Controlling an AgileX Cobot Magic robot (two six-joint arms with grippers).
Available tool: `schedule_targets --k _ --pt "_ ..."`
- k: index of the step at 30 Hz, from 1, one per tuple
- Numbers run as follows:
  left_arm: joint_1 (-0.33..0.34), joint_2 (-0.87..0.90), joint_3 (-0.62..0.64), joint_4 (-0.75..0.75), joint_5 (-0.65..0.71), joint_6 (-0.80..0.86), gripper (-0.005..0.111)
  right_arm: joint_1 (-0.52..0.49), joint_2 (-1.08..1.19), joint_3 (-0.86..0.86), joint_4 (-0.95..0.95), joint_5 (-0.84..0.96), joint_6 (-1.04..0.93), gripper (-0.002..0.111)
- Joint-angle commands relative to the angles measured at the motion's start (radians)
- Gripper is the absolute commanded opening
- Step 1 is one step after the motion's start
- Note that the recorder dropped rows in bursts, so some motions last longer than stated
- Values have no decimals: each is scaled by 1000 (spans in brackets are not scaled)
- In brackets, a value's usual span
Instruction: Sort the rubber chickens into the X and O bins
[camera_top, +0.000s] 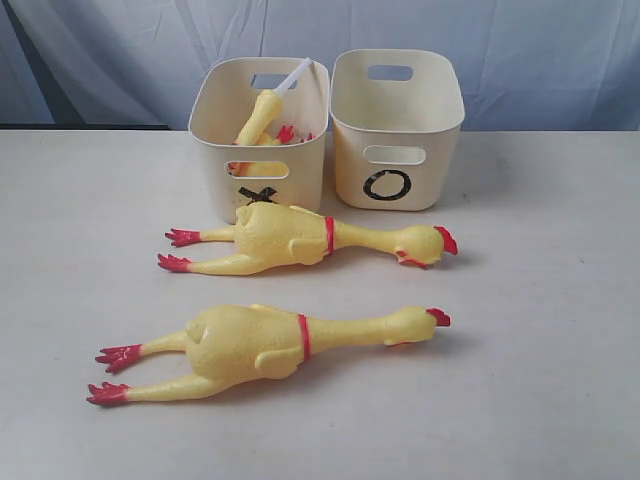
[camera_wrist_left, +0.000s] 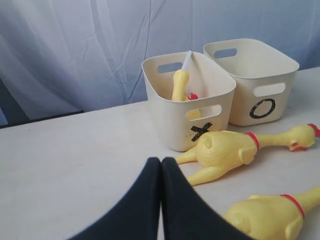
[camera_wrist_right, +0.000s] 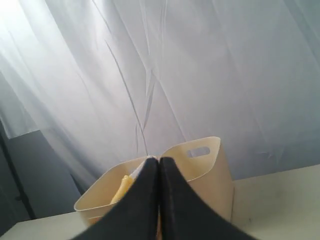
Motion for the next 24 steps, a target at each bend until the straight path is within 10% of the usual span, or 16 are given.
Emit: schedule_targets --k 1,24 --pt "-2 -49 4 12 -24 0 0 4 74 -100 17 56 -24 -1" --pt "-2 -56 4 2 -22 0 0 295 969 -495 5 436 -682 -1"
